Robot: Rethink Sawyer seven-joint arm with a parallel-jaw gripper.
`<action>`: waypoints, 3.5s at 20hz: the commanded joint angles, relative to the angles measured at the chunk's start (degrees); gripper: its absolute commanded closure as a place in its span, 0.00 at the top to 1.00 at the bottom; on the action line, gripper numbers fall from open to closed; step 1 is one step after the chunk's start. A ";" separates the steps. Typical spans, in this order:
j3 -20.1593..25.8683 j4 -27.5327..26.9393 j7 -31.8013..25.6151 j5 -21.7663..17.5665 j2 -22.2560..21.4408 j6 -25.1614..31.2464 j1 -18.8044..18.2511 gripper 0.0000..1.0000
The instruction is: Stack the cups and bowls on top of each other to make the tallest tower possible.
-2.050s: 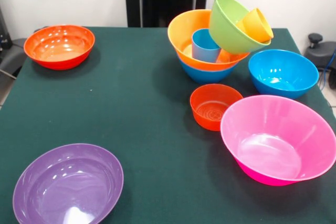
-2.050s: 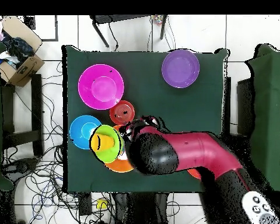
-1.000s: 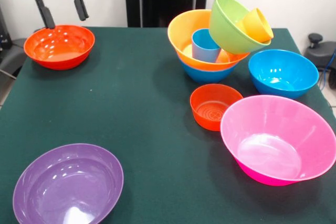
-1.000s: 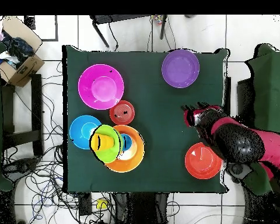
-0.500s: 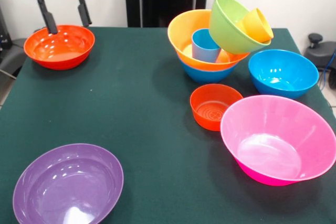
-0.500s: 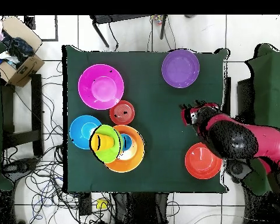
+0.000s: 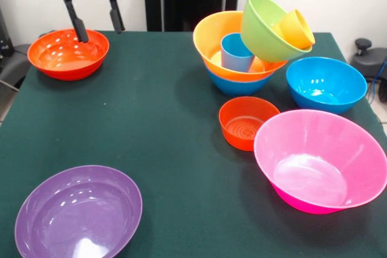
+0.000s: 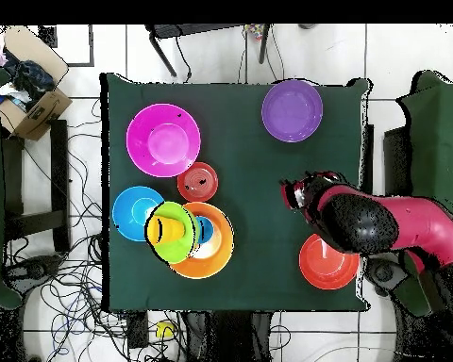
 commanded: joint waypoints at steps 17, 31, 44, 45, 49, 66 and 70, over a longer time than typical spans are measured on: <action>-11.97 9.36 0.23 -11.92 -4.36 2.98 4.07 1.00; -12.16 10.11 -2.15 -15.22 -0.12 -2.37 4.06 1.00; -13.03 7.65 -1.45 -21.34 4.84 -4.52 4.86 1.00; -13.36 7.50 -0.77 -21.54 4.74 -4.57 5.26 1.00; -14.62 6.32 1.11 -21.78 4.88 -4.75 6.33 1.00; -20.04 3.19 2.98 -21.51 4.07 -4.28 8.47 1.00; -20.75 3.19 2.84 -20.89 3.36 -4.24 8.53 1.00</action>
